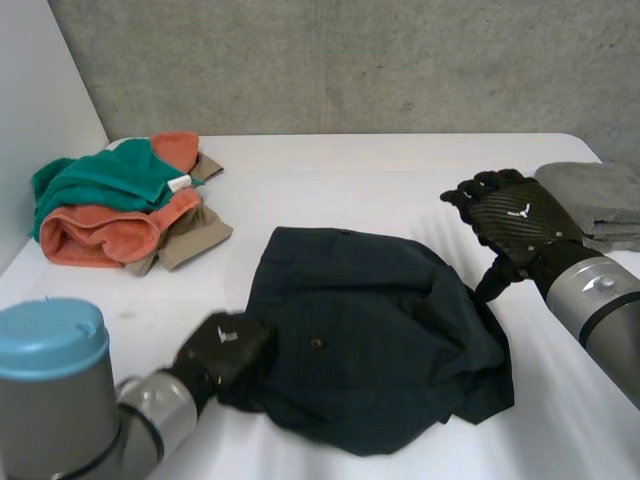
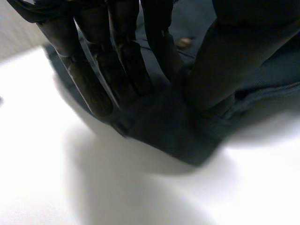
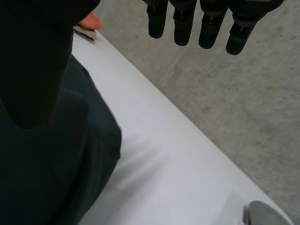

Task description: Fold the laundry.

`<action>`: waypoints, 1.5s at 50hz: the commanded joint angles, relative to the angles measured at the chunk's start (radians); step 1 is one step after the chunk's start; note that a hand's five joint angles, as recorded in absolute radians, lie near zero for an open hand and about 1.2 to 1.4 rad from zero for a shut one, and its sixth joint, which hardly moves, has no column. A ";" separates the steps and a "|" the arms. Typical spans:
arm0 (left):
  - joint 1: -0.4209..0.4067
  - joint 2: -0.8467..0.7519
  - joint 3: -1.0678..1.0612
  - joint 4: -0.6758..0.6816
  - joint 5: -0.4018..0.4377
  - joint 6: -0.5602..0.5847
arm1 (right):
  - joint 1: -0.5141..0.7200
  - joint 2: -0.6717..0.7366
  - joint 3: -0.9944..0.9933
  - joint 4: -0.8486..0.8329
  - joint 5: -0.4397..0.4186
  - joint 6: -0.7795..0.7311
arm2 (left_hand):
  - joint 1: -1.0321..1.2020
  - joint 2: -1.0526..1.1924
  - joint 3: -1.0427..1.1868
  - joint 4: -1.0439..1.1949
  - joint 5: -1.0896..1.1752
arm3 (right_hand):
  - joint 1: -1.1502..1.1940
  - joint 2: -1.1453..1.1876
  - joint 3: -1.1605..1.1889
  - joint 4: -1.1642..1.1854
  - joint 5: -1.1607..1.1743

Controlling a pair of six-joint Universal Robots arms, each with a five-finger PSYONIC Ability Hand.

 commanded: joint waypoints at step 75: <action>0.293 -0.004 -0.011 -0.097 0.165 -0.034 | 0.109 0.231 0.206 -0.230 -0.124 -0.351 | 0.237 0.216 0.237 0.211 0.260 | 1.168 1.187 1.188 1.187 1.172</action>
